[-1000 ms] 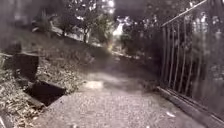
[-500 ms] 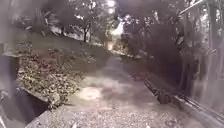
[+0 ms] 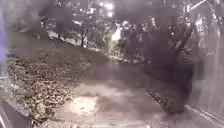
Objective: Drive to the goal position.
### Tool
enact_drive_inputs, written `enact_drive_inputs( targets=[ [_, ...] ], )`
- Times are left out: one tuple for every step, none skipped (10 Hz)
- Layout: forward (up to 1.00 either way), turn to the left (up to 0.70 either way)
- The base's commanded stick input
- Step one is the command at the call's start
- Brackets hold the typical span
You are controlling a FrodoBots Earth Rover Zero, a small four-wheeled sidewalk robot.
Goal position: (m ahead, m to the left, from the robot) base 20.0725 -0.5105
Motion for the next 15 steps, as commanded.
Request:
enact_drive_inputs(
  targets=[
    [1.00,0.00],
    [1.00,0.00],
    [1.00,0.00],
    [1.00,0.00],
    [1.00,0.00],
    [1.00,0.00],
    [1.00,0.00],
    [1.00,0.00],
    [1.00,0.00],
    [1.00,0.00],
    [1.00,0.00],
    [1.00,0.00],
    [1.00,0.00],
    [1.00,0.00],
    [1.00,0.00]
  ],
)
